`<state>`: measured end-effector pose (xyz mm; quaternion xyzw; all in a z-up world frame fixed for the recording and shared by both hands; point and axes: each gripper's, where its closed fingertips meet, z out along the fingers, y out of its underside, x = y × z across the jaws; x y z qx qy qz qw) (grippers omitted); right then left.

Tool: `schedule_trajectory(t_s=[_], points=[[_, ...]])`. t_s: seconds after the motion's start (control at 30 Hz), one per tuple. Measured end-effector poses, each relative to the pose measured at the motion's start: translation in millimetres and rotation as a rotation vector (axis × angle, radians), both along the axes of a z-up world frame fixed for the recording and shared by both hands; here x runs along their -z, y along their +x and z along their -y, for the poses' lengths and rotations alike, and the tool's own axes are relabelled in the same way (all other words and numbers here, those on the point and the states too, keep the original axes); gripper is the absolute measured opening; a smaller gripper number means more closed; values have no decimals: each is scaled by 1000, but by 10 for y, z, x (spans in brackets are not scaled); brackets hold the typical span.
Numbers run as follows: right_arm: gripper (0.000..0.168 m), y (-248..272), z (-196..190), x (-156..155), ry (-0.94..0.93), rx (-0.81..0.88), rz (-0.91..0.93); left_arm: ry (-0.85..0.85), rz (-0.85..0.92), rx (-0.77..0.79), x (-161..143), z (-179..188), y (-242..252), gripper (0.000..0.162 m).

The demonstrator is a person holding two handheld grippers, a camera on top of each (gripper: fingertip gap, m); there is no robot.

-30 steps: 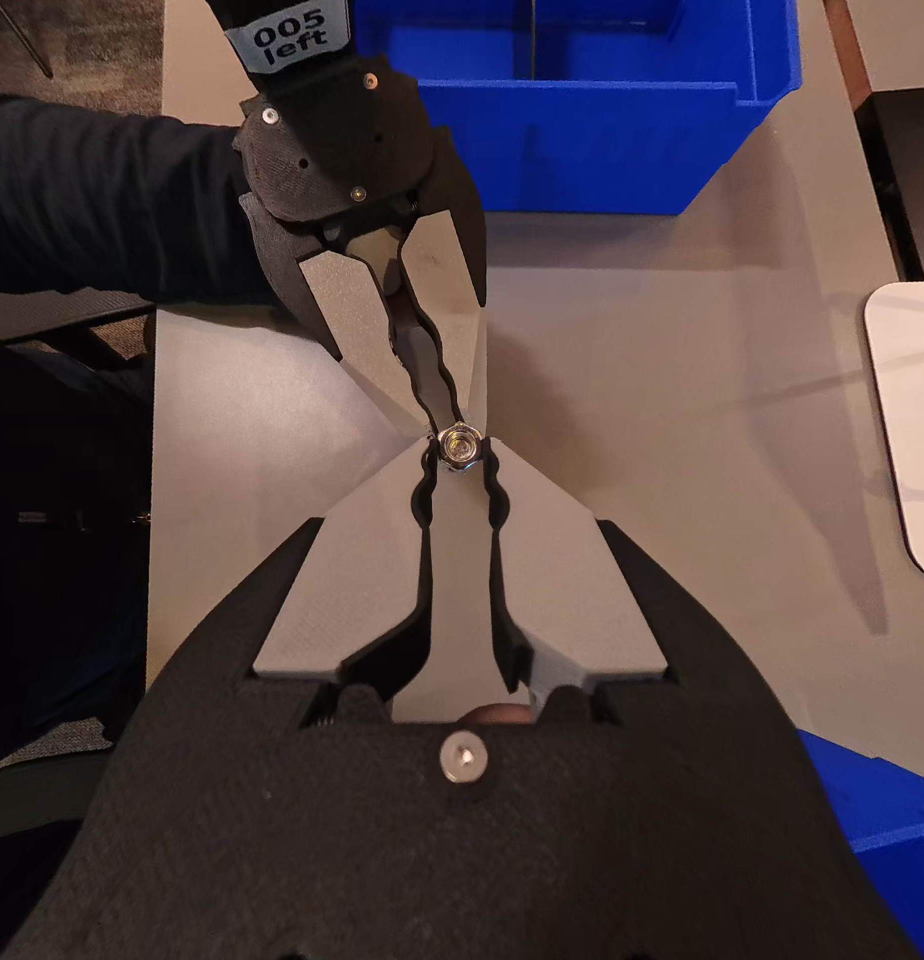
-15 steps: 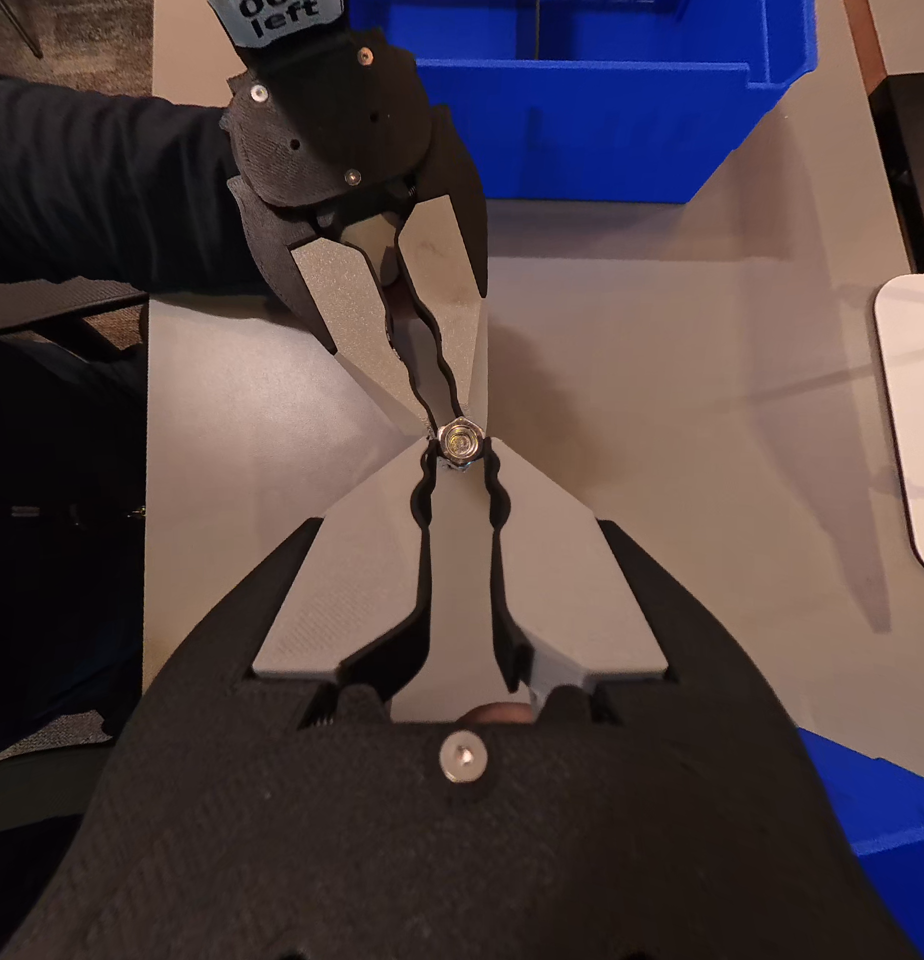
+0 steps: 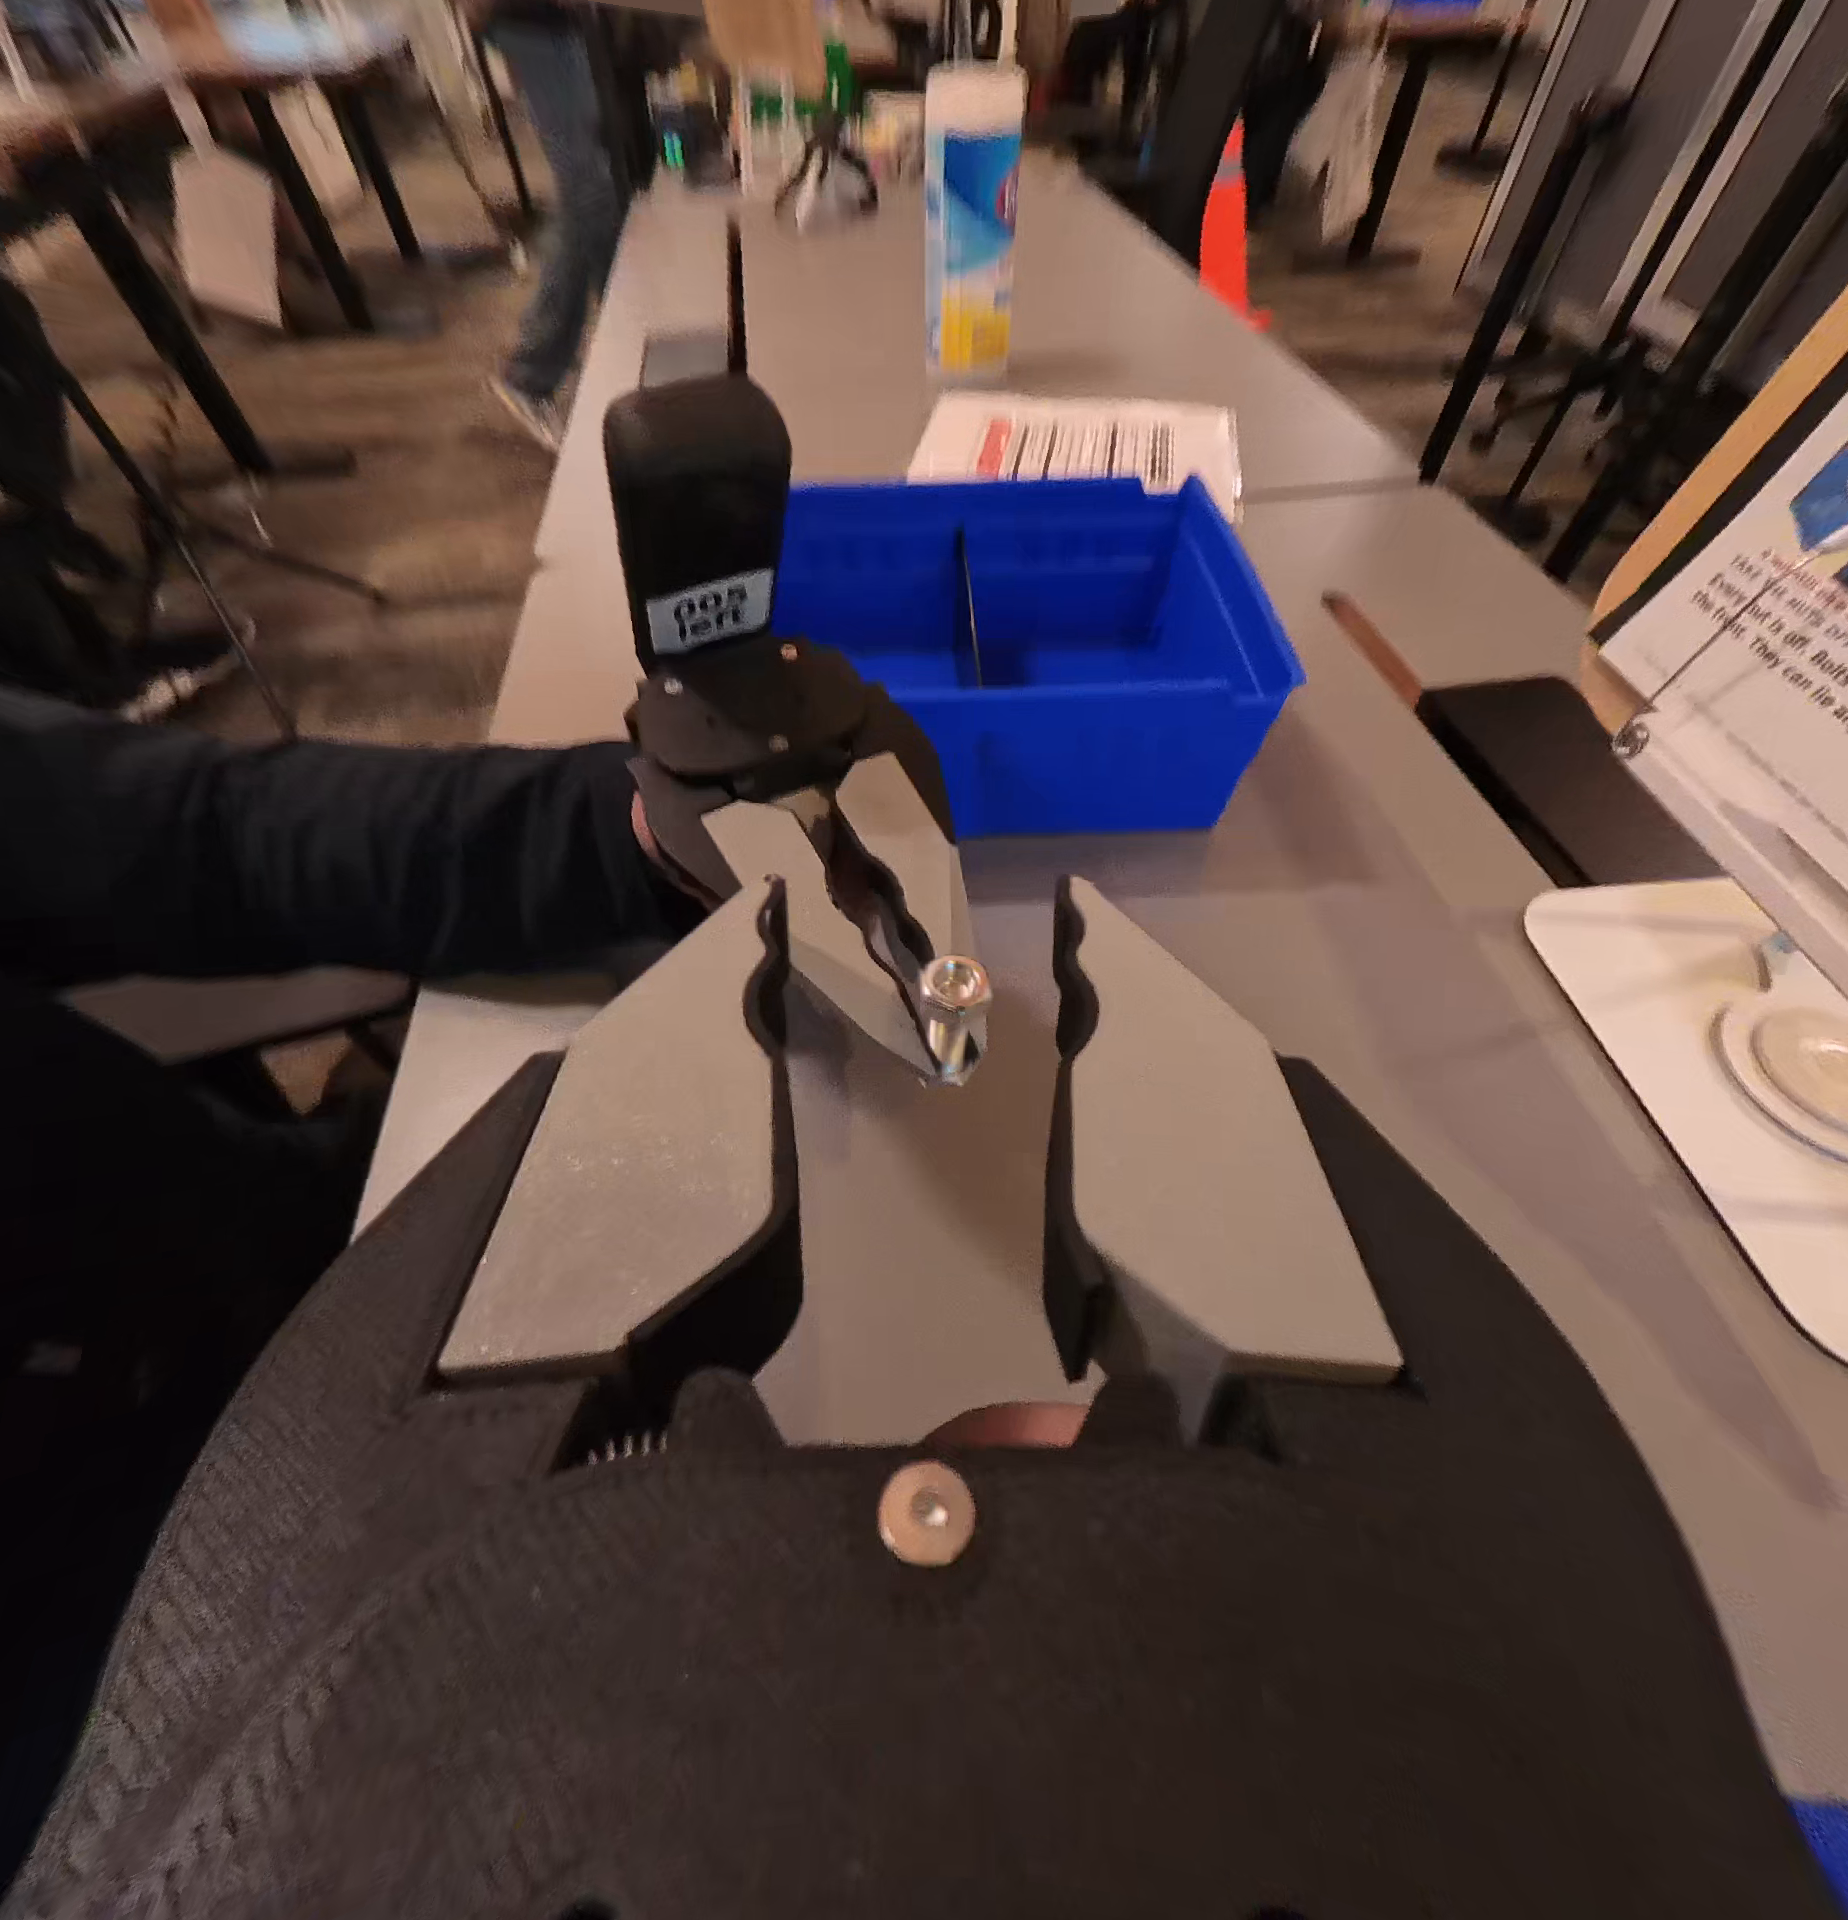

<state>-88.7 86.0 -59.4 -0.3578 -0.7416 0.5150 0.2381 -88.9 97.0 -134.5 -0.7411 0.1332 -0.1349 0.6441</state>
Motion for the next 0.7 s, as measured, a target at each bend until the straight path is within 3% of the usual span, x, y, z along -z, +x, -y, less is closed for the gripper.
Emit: schedule_trajectory(t_s=[0.27,0.7], points=[[60,14,52,170,-245,108,-278,22,16,-20,-70,26,-52,7],[58,0,205,363,-268,36,-202,12,-13,61,-37,46,150,7]])
